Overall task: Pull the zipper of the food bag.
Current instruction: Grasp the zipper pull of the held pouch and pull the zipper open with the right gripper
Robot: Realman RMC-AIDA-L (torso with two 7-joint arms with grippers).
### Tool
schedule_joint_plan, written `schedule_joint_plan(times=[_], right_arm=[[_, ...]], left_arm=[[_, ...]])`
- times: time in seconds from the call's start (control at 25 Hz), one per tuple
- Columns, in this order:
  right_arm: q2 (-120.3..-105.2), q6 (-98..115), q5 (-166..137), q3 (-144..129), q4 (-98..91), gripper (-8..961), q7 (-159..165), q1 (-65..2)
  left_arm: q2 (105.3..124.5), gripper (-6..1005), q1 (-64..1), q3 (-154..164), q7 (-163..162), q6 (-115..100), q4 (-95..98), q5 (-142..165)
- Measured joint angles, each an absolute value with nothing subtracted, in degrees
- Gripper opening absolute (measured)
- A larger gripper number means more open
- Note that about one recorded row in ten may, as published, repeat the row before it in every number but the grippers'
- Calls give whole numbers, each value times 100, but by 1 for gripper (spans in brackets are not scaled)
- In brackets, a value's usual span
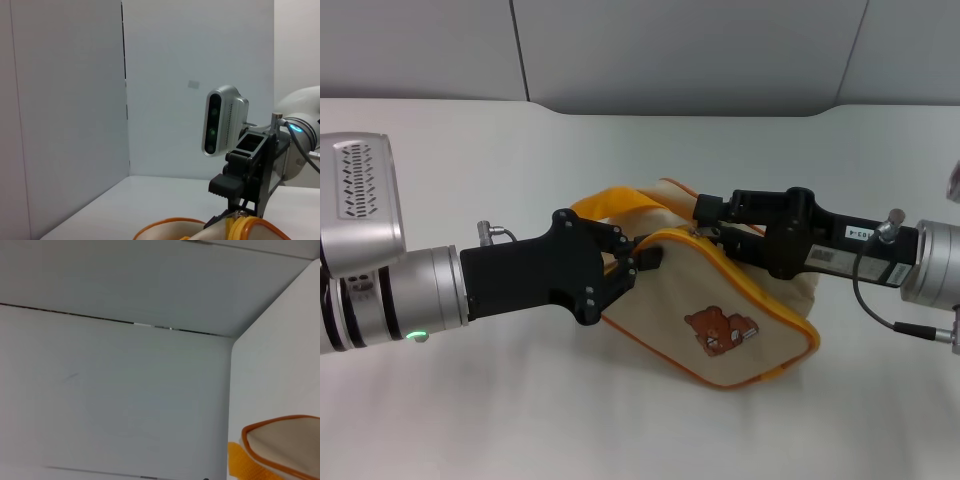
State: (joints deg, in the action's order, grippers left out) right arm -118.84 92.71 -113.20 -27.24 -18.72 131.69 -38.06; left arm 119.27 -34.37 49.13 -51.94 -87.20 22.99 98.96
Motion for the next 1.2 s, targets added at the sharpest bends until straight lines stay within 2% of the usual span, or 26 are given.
schedule_joint_plan(times=[0.2,0.4,1.2], right_arm=[[-11891,9272,-11314,-2708,-1863,356,13194,-3795],[-11893,9279,-11311,-2707,-1861,199,13192,-3775],[-11918,9224,-11310,-2756,-1900,2,12654,-3769]], left_arm=[[11927,60,-3426,4902,-5192,-8710,2294,9896],[11923,60,-3413,4902,-5191,-8707,2294,9896],[11921,59,-3390,4872,-5159,-8700,2223,9888]])
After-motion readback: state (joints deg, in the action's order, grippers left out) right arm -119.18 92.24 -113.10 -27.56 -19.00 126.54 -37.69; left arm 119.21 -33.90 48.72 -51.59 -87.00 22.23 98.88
